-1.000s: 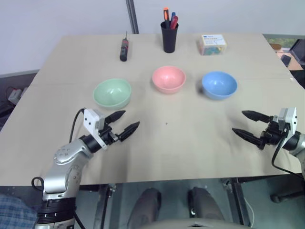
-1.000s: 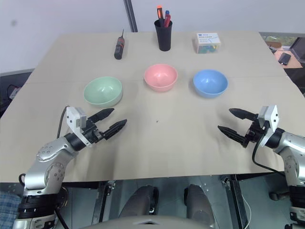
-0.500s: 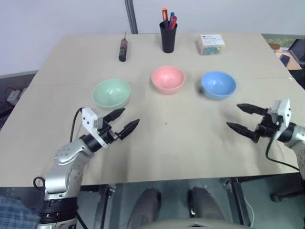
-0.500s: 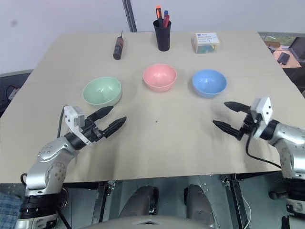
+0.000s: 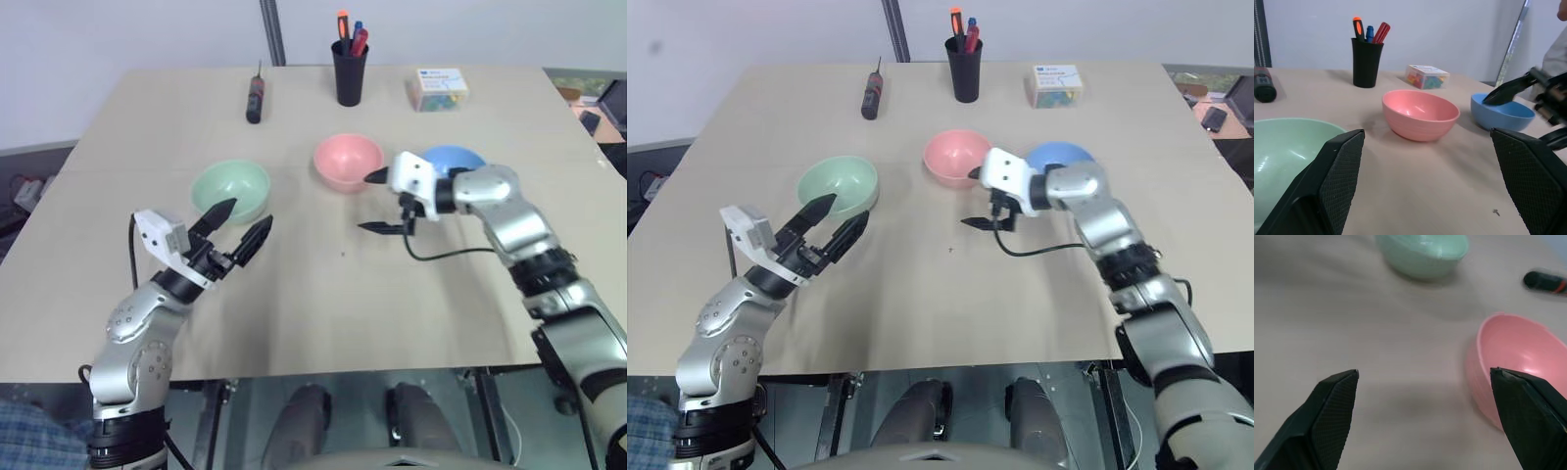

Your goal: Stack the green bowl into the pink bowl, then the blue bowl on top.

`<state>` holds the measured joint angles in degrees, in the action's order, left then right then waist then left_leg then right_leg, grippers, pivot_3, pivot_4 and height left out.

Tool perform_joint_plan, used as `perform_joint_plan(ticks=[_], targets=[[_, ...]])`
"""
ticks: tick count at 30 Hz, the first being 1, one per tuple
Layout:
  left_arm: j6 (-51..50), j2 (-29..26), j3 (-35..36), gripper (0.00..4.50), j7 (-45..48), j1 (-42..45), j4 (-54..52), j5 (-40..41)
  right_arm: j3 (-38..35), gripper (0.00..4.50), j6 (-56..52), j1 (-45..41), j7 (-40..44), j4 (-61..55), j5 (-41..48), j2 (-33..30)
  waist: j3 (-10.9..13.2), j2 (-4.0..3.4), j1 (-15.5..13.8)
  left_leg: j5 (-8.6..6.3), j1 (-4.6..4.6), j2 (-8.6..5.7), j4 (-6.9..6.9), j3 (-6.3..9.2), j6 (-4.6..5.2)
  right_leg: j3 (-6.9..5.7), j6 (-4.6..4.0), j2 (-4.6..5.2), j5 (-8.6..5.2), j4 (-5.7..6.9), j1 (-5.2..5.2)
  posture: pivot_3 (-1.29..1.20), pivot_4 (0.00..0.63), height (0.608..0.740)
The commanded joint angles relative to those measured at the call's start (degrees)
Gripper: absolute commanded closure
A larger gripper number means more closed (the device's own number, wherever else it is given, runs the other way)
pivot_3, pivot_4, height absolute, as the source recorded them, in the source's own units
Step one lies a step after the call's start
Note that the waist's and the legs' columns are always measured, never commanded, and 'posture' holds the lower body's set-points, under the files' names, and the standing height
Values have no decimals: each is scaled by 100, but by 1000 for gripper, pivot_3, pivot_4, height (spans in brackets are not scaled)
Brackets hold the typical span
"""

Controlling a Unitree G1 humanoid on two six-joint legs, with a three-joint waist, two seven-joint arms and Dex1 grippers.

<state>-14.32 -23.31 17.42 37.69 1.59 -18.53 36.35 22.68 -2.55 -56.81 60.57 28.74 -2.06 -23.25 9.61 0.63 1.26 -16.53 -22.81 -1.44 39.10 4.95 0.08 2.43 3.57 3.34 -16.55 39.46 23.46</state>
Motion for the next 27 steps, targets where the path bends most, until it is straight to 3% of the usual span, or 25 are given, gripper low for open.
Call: perform_joint_plan(ticks=[1, 7, 14, 15, 16, 17, 24, 27], targets=[[155, 59, 63, 161, -49, -195, -481, 127, 188, 0, 508, -836, -394, 1384, -563, 468, 0, 0, 55, 0, -1, 1, -3, 0, -1, 0, 0, -1, 0, -1, 1, 0, 150, 740], [266, 113, -3, 161, -68, -459, -732, 45, 128, 0, 952, -1725, -953, 3139, -1013, 1121, 1, -2, 122, 1, -1, 0, -15, -2, -1, 3, -1, -1, 0, -9, 3, 0, 150, 740], [356, 172, -50, 161, -101, -598, -779, -43, 200, 0, 1062, -2024, -1109, 3922, -1439, 1458, 2, -4, 128, 1, -1, 1, -19, -5, -2, 7, -1, -4, 0, -6, 9, 0, 150, 740], [377, 178, -62, 123, -104, -609, -771, -63, 232, 578, 1040, -2044, -1089, 3985, -1519, 1492, 2, -4, 128, 1, -1, 1, -19, -7, -1, 8, -1, -4, 0, -5, 11, 0, 150, 740], [392, 181, -73, 123, -110, -617, -768, -74, 248, 707, 1036, -2061, -1088, 4028, -1578, 1518, 2, -4, 128, 1, -1, 1, -19, -7, -2, 8, -1, -4, 0, -4, 11, 0, 150, 740], [403, 179, -81, 123, -111, -623, -766, -83, 236, 1127, 1033, -2080, -1119, 4063, -1611, 1549, 2, -5, 129, 1, -1, 1, -19, -7, -1, 9, -1, -4, -1, -4, 12, 0, 150, 740], [457, 131, -99, 123, -99, -612, -706, -100, 126, 4320, 1101, -2154, -1187, 4143, -1753, 1610, 3, -6, 130, 1, -1, 1, -21, -8, -2, 11, -1, -5, 0, -3, 14, 0, 150, 740], [462, 119, -112, 123, -81, -599, -687, -95, 88, 4491, 1135, -2158, -1194, 4134, -1774, 1595, 2, -6, 135, 1, 1, 2, -21, -10, -1, 12, -1, -6, 0, -2, 14, 0, 150, 740]])
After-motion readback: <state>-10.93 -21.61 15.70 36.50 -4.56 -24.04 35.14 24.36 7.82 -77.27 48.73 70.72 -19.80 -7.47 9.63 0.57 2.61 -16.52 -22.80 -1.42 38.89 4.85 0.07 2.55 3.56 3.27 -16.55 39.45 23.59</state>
